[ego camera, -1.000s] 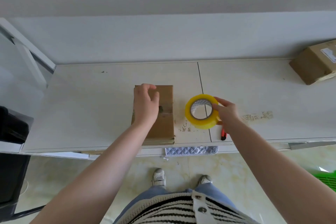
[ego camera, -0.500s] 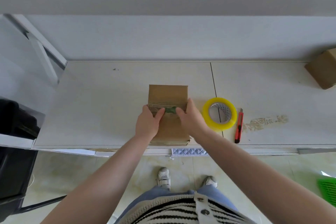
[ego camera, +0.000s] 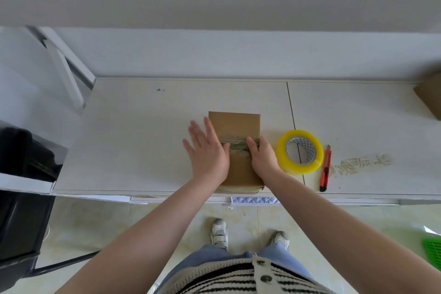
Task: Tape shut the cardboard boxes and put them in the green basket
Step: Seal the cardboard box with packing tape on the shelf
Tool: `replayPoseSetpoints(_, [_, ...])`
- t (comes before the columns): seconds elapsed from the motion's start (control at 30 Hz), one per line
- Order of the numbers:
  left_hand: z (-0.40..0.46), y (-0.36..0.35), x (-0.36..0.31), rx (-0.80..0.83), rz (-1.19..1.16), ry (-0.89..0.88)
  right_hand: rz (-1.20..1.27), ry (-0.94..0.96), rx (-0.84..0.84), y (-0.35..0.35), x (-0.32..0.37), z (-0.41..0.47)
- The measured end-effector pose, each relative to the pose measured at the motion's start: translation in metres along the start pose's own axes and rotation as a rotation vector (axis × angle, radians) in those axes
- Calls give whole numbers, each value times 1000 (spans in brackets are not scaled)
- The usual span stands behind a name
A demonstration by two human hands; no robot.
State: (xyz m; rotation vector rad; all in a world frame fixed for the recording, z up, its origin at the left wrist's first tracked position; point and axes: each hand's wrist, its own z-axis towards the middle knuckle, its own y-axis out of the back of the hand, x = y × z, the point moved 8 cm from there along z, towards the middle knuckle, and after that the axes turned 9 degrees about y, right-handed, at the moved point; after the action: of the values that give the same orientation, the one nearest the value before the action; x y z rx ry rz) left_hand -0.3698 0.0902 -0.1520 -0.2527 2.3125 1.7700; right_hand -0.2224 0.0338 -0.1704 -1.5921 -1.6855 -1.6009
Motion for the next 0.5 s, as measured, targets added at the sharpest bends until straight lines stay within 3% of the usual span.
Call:
replayPoseSetpoints(0.03, [-1, 5, -15, -85, 43, -82, 24, 11, -9, 0, 0, 0])
replayPoseSetpoints(0.1, [1, 4, -38, -109, 76, -188, 71, 28, -10, 0, 2, -1])
replayPoseSetpoints(0.23, [11, -14, -42, -60, 176, -180, 130, 37, -3, 0, 5, -2])
replayPoseSetpoints(0.33, [12, -15, -39, -29, 159, -187, 298, -82, 47, -3, -1, -7])
replayPoseSetpoints(0.4, [16, -10, -35, -3, 90, -192, 469, -192, 89, -3, -6, -15])
replayPoseSetpoints(0.5, [28, 3, -26, 136, -230, -135, 518, -104, 76, 18, 0, -12])
